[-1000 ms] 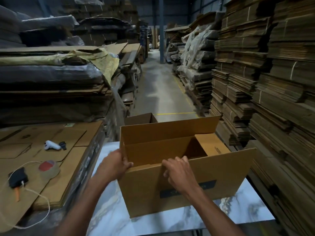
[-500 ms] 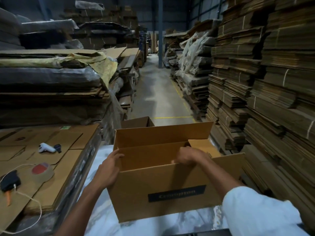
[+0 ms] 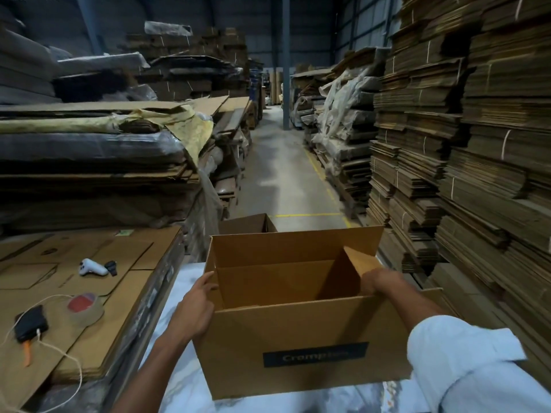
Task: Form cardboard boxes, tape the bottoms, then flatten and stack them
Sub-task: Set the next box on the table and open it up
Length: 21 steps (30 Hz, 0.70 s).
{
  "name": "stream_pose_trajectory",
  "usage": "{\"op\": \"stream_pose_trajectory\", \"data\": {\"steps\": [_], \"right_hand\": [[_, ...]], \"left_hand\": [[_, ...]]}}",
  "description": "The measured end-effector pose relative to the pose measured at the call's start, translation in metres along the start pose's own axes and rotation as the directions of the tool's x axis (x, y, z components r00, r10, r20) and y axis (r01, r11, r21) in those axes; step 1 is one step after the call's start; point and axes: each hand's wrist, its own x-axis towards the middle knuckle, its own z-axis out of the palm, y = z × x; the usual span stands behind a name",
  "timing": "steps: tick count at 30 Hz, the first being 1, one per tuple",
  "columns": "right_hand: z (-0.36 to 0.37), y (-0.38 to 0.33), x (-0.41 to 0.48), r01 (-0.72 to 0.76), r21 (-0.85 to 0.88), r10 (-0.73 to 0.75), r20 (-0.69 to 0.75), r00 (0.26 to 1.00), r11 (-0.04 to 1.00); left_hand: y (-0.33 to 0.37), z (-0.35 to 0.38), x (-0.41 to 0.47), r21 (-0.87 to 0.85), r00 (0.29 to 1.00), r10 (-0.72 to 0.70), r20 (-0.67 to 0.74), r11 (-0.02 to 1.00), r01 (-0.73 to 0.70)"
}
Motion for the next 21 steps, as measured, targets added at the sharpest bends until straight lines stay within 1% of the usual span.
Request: {"op": "stream_pose_trajectory", "data": {"steps": [3,4,5,7,8,10,16,17,18,20,21], "right_hand": [[-0.027,0.020,-0.004,0.103,-0.010,-0.103,-0.128,0.986,0.995],[-0.037,0.031,-0.007,0.111,-0.004,-0.110,-0.186,0.976,0.994],[-0.046,0.043,-0.009,0.100,0.015,-0.092,-0.258,0.962,0.995],[-0.053,0.083,-0.009,-0.012,0.016,0.017,-0.343,0.939,1.000],[-0.052,0.097,-0.006,-0.040,0.023,0.046,-0.355,0.934,0.999],[-0.045,0.112,-0.002,-0.044,0.037,0.054,-0.337,0.940,0.998],[-0.022,0.091,-0.014,0.025,0.088,0.015,-0.424,0.906,0.996],[-0.015,0.086,-0.016,0.047,0.079,-0.003,-0.477,0.879,0.996],[-0.008,0.080,-0.019,0.082,0.050,-0.040,-0.553,0.832,0.995],[0.009,0.066,-0.025,0.237,0.064,-0.125,-0.703,0.700,0.969],[0.016,0.059,-0.028,0.326,0.096,-0.149,-0.748,0.647,0.940]], "left_hand": [[-0.005,-0.003,0.002,-0.013,1.000,-0.004,0.005,1.000,0.004],[-0.006,-0.004,0.003,-0.015,1.000,-0.006,0.001,1.000,0.006],[-0.007,-0.006,0.004,-0.015,1.000,-0.008,0.002,1.000,0.008],[-0.002,0.000,0.008,-0.002,1.000,0.010,0.026,1.000,-0.009],[-0.002,0.001,0.007,0.013,1.000,0.008,0.025,1.000,-0.009],[0.000,0.003,0.006,0.038,1.000,0.010,0.014,0.999,-0.011],[-0.001,-0.001,0.006,0.052,0.999,0.029,0.033,0.998,-0.031],[-0.001,-0.002,0.006,0.052,0.999,0.036,0.028,0.998,-0.038],[0.000,-0.002,0.005,0.044,0.999,0.047,0.021,0.998,-0.048],[0.002,-0.003,0.003,-0.020,0.997,0.065,-0.032,0.998,-0.066],[0.002,-0.003,0.003,-0.062,0.995,0.068,-0.079,0.995,-0.073]]}}
